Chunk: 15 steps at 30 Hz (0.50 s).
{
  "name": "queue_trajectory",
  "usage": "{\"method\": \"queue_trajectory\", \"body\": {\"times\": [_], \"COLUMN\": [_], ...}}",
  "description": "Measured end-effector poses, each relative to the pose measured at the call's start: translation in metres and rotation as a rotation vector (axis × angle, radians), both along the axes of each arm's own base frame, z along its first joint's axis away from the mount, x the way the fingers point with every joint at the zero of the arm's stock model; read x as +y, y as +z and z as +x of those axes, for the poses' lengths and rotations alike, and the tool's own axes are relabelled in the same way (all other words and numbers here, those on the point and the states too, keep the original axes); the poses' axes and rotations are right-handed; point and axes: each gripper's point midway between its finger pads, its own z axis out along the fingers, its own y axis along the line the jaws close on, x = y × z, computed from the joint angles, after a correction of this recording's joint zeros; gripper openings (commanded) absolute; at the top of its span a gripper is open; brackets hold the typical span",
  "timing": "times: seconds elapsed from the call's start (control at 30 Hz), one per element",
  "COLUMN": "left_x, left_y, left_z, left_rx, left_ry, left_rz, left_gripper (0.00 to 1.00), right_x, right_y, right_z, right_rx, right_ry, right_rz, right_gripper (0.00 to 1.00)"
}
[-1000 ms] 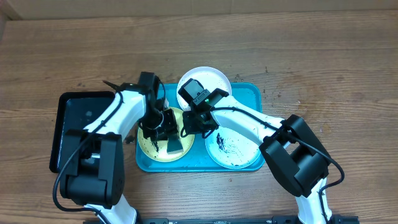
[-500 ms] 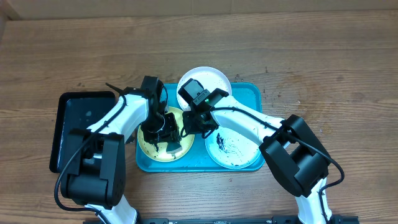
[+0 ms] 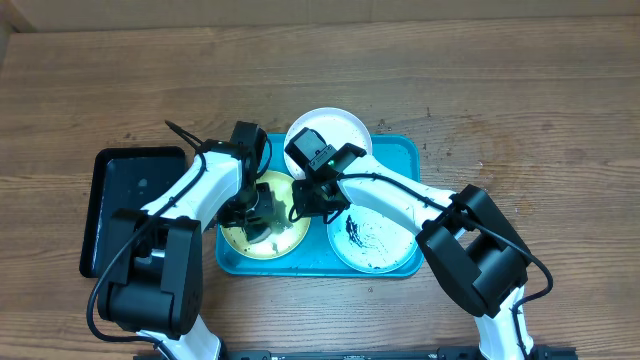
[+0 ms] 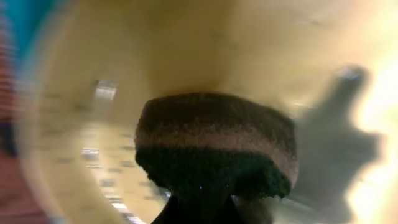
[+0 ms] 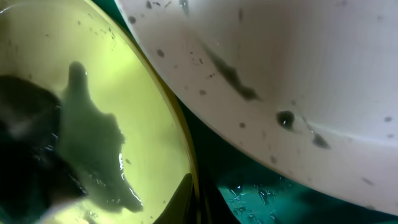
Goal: Clean dirty plates on tray and stack at the side
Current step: 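Scrub the yellow plate with the left-held sponge while right gripper holds it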
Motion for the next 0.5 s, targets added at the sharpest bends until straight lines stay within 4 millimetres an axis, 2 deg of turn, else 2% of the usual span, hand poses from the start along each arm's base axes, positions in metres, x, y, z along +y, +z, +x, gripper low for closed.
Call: {"method": "queue_trajectory", "body": {"times": [0.23,0.37,0.5], "left_x": [0.036,0.039,0.030], "left_y": [0.006,0.010,0.023], "left_z": [0.006,0.011,0.028], "left_rx": [-0.036,-0.048,-0.075], "left_ry": [-0.016,-0.017,-0.026], "left_rz": [0.209,0.230,0.187], "left_gripper": [0.04,0.04,0.04], "right_x": [0.000,0.000,-0.001], "right_y": [0.000,0.000,0.000], "right_z": [-0.001,0.000,-0.001], "right_rx": [0.003,0.002,0.004], "right_ry": [0.000,-0.001,-0.003], "right_rz": [-0.001,0.000,-0.003], "right_gripper": [0.04,0.04,0.04]}}
